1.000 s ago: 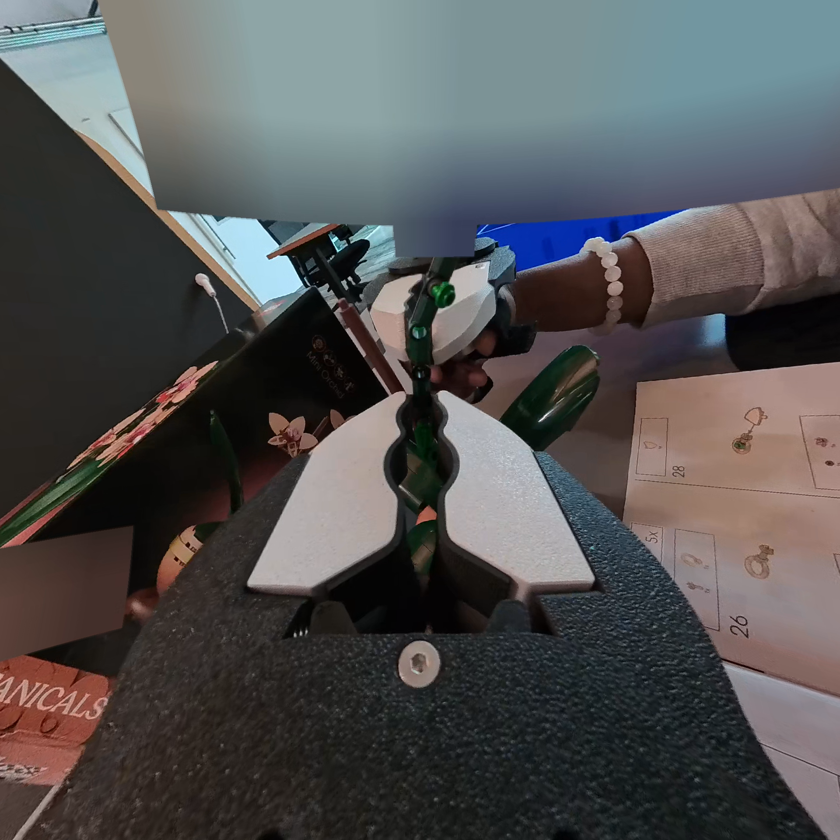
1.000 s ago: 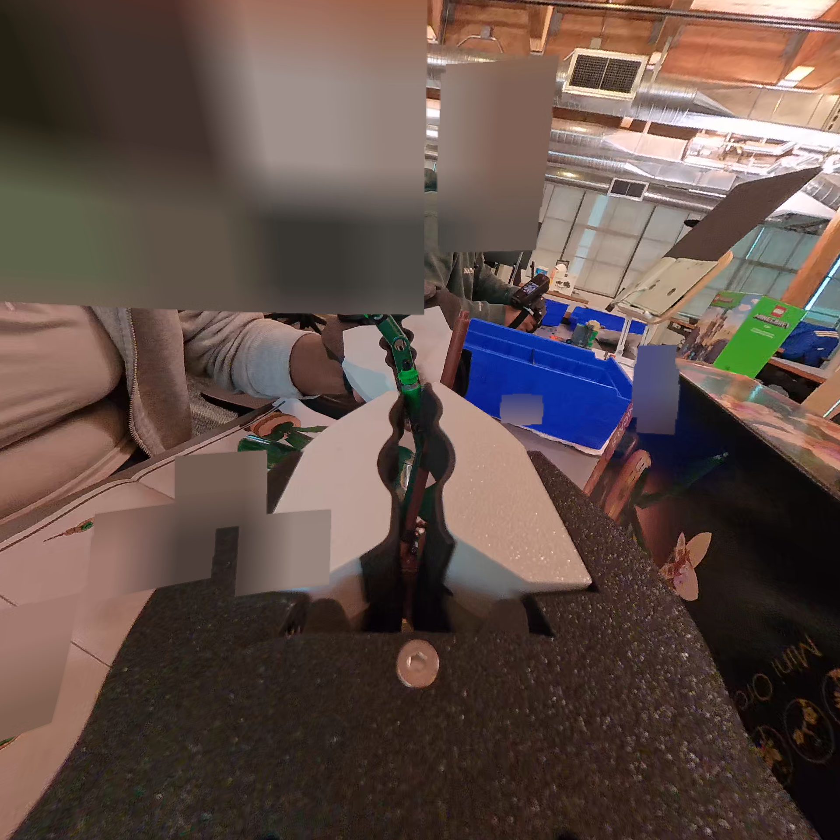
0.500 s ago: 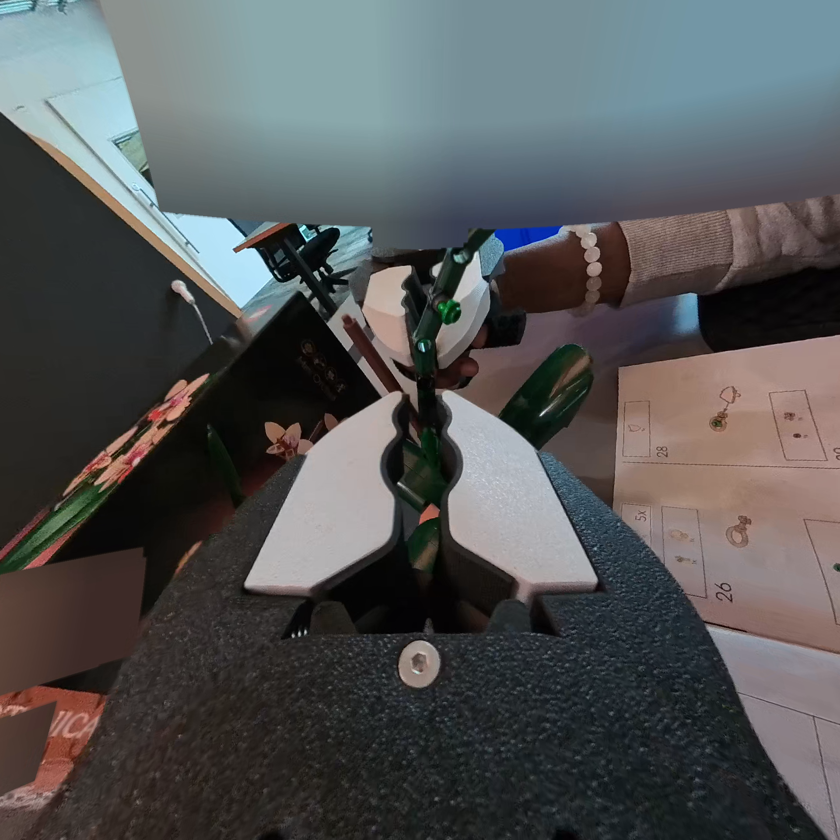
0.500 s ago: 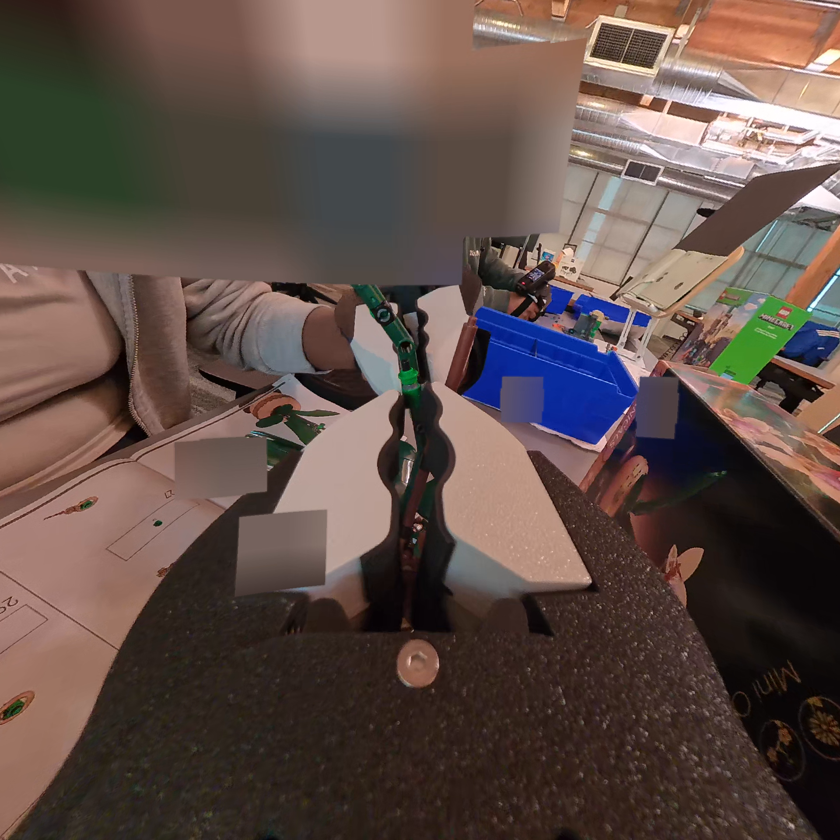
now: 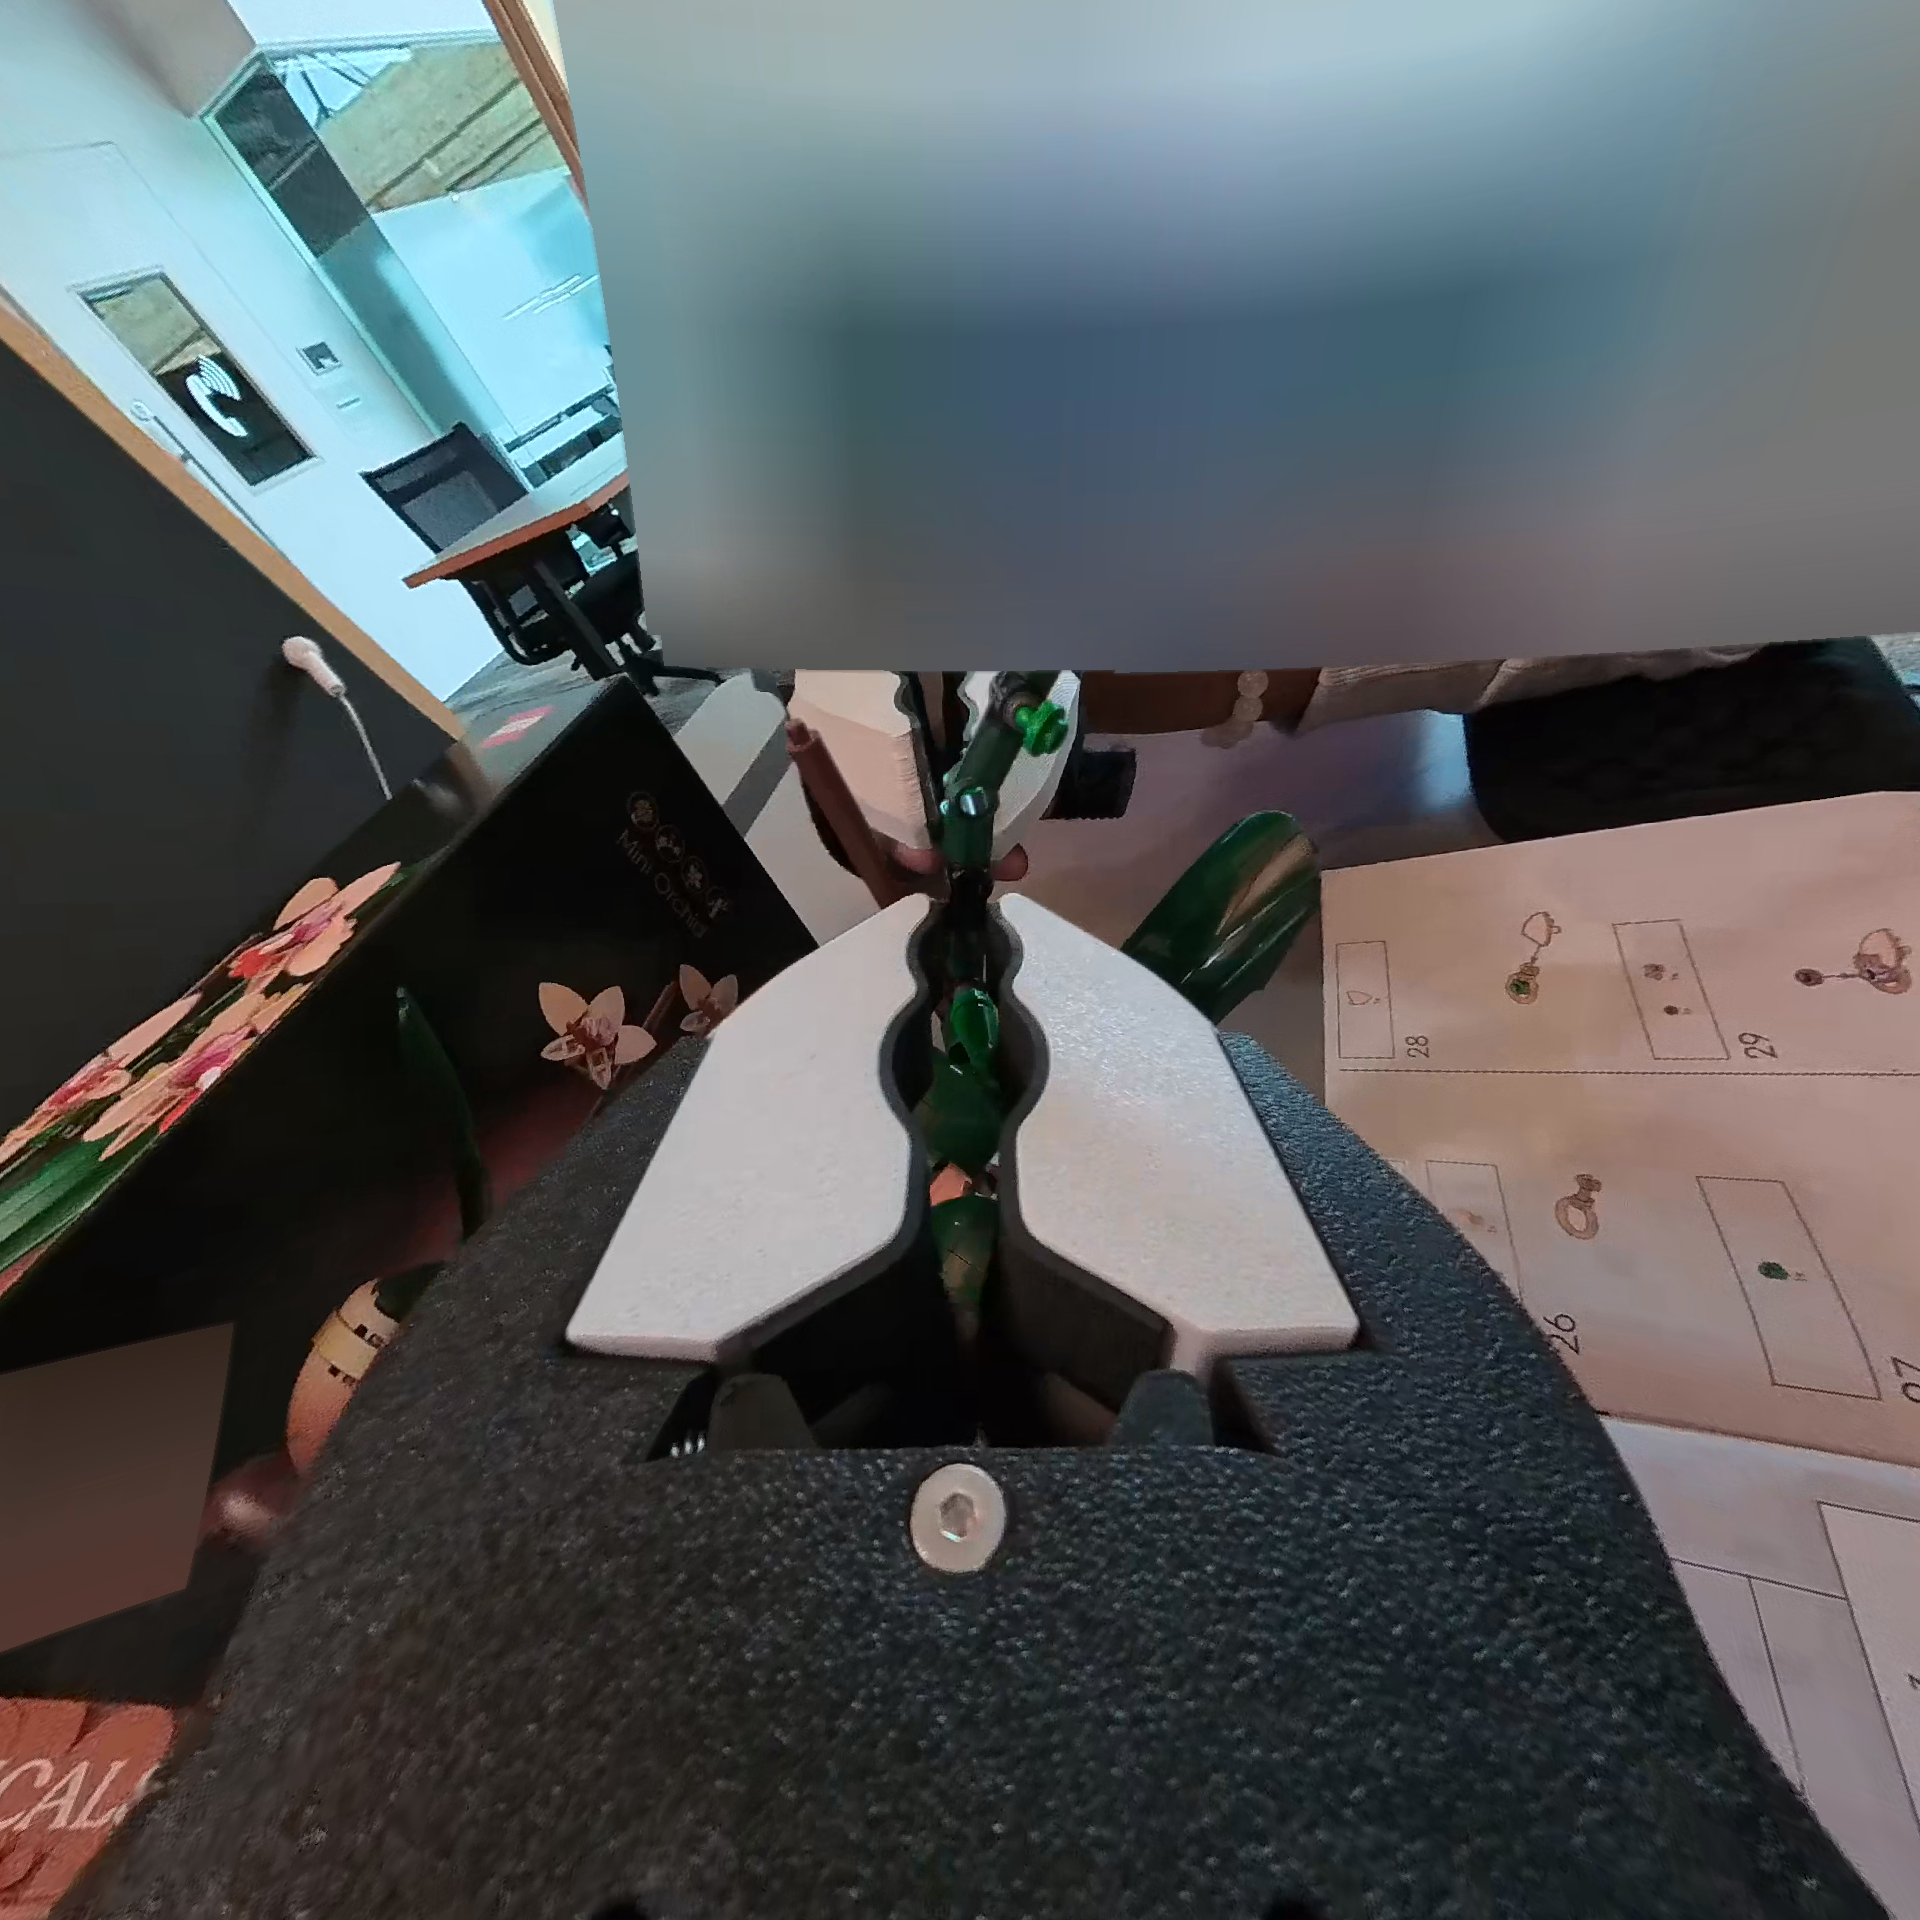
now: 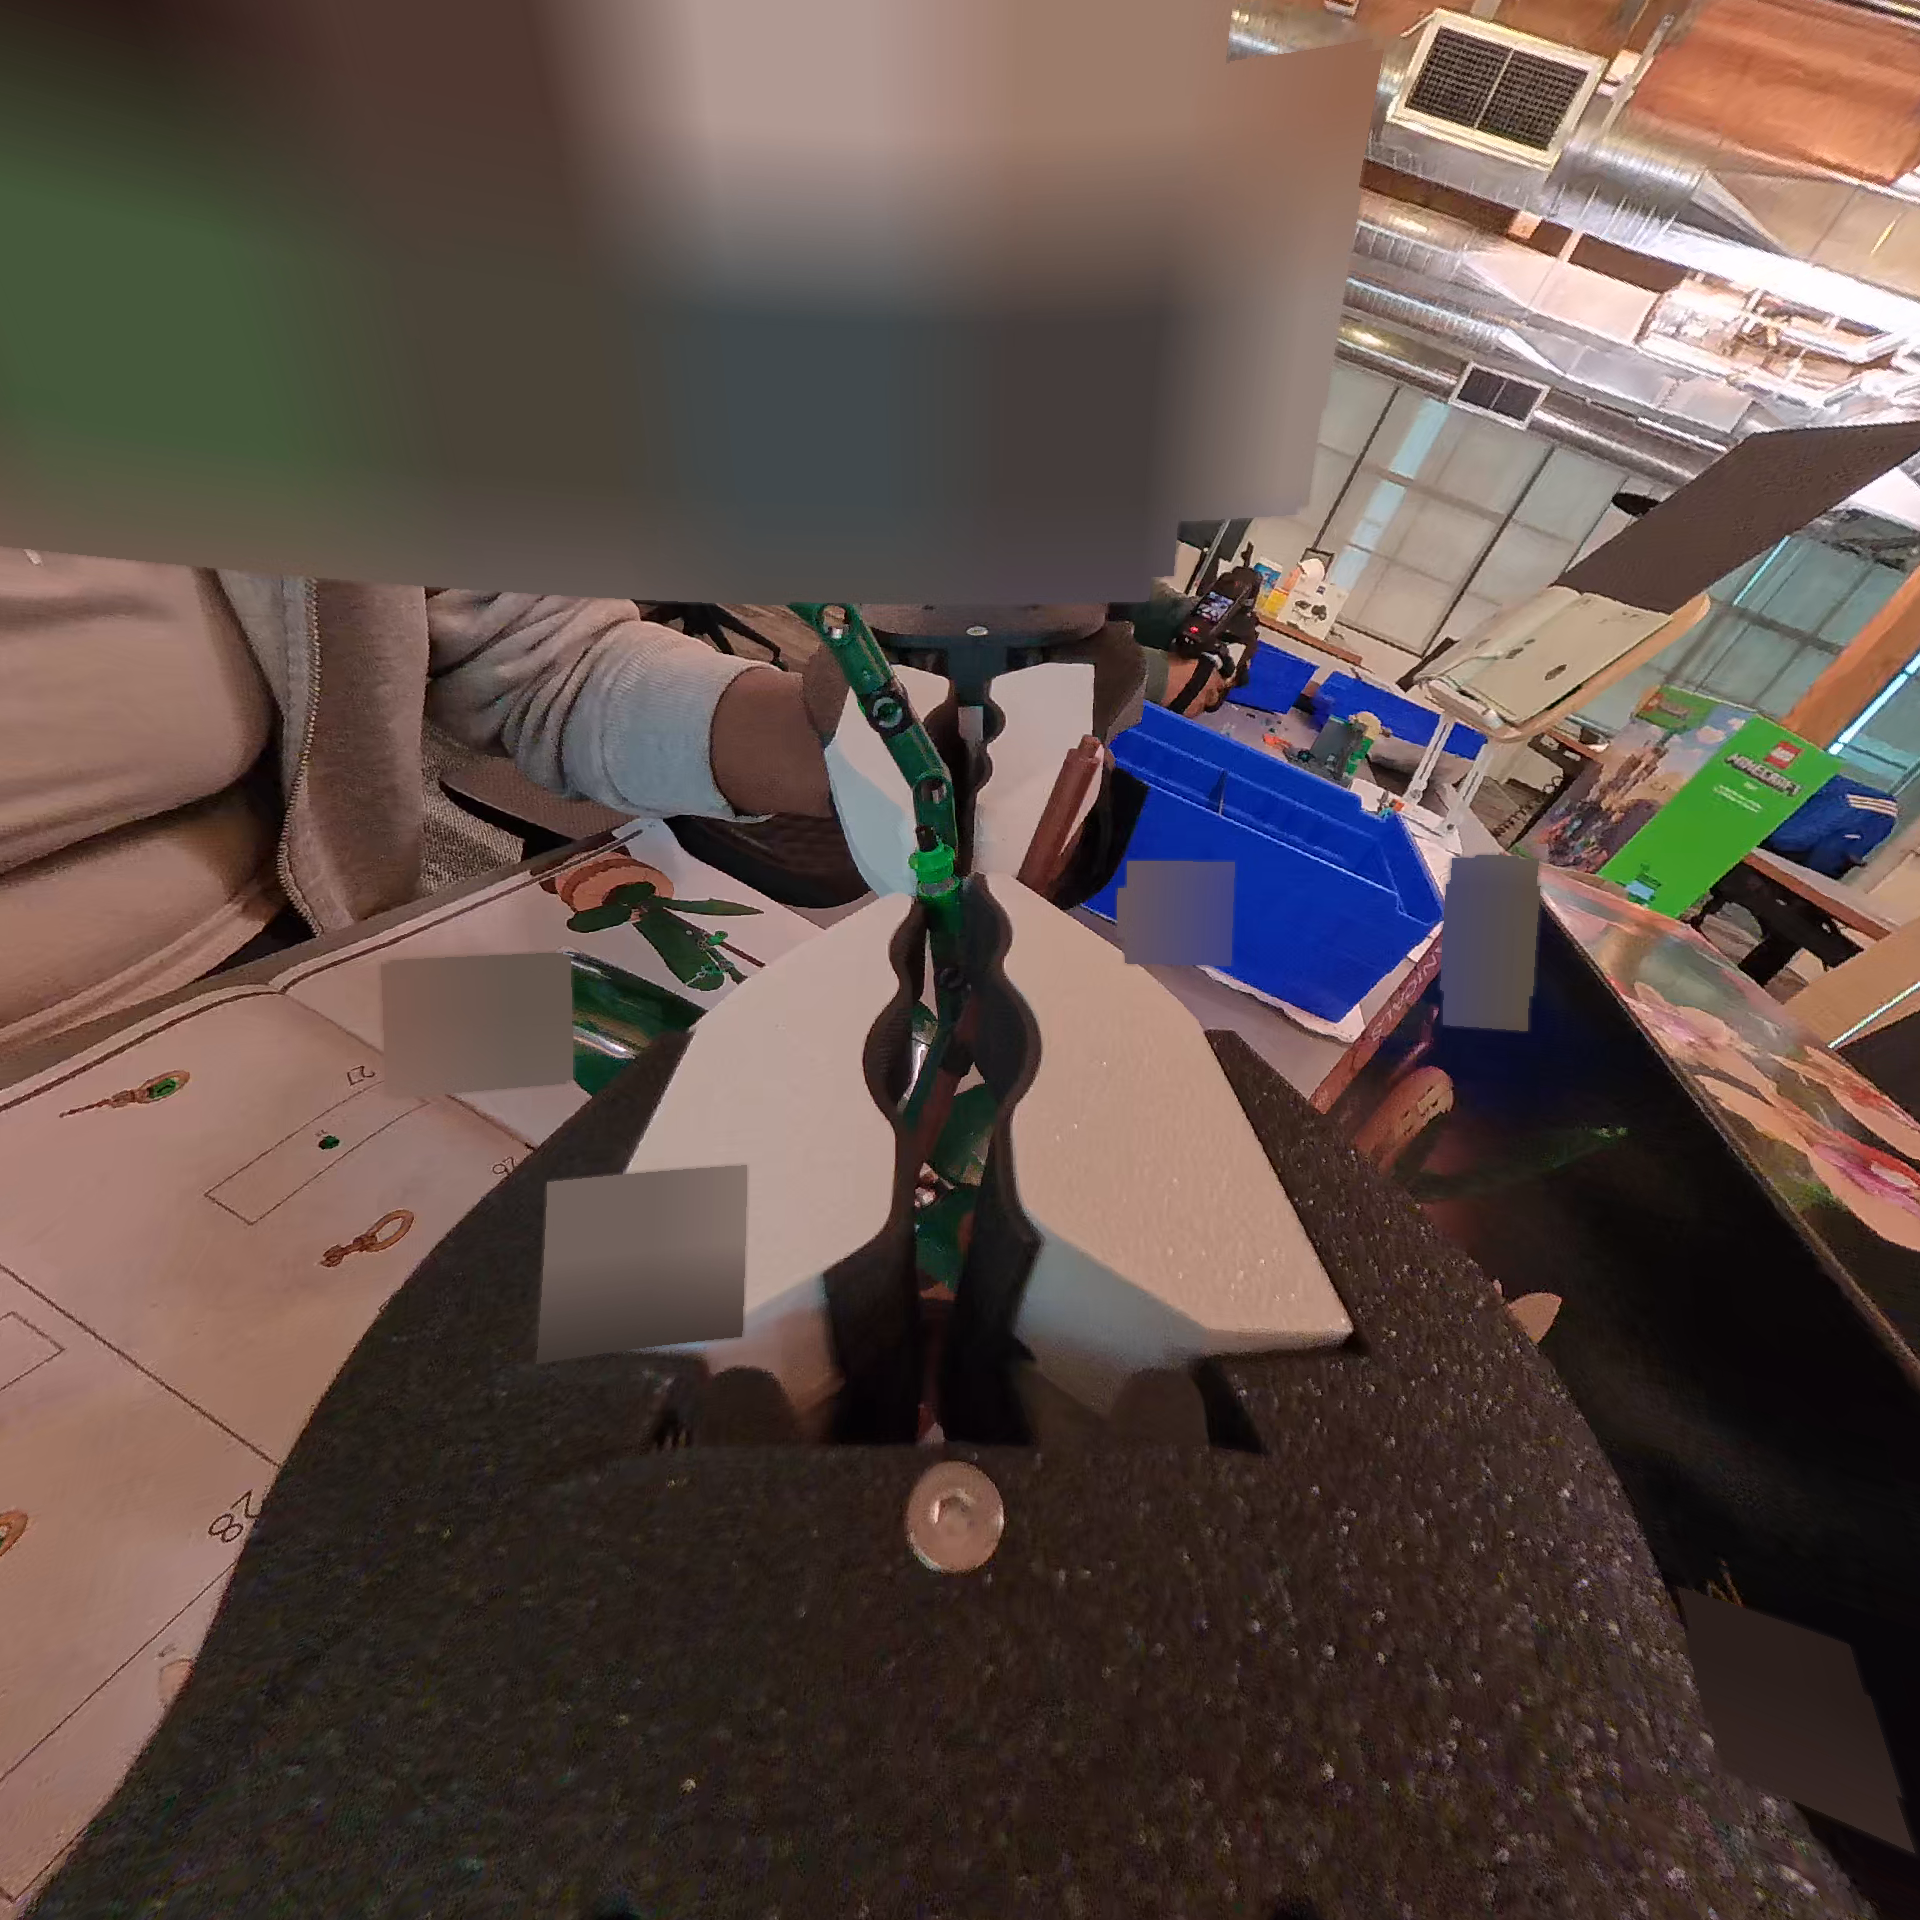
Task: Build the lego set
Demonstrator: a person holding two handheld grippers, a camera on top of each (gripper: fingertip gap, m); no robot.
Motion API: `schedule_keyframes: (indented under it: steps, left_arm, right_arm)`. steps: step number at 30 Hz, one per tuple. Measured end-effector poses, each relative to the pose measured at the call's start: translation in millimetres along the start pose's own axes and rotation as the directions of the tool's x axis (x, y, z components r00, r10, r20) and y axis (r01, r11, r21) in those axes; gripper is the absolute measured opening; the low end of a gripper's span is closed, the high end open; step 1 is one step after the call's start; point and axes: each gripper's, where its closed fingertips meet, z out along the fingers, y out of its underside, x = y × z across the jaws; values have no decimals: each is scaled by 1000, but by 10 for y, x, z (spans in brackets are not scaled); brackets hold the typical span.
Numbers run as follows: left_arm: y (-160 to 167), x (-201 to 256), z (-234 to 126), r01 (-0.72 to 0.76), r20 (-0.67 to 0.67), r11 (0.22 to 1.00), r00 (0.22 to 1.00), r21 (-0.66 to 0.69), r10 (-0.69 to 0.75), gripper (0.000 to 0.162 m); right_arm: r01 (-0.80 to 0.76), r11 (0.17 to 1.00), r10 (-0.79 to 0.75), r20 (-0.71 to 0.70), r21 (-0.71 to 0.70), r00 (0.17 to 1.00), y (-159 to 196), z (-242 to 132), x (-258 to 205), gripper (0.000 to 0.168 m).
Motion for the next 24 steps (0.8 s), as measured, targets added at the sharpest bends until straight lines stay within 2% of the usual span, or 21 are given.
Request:
schedule_keyframes:
  steps: [5, 11, 16, 19, 24]
  left_arm:
    - [2, 4, 1, -6, -18, 999, 1000, -33, 5, 7]
    - [8, -8, 8, -15, 33, 994, 999, -108, 19, 6]
    - [11, -18, -3, -20, 86, 989, 996, -149, 34, 7]
    - [-81, -26, -39, -26, 106, 993, 994, -117, 39, 13]
    - [-92, -6, -47, -39, 100, 991, 994, -130, 53, 8]
  right_arm:
    - [37, 997, -37, 7, -71, 999, 3, -2, 0, 6]
    - [121, 972, -132, -43, -201, 990, 7, -13, 16, 6]
    - [136, 963, -151, -48, -235, 987, 6, -10, 23, 6]
    - [134, 966, -150, -57, -221, 987, 0, -10, 24, 6]
    - [140, 964, -156, -55, -225, 986, -4, -1, 14, 6]
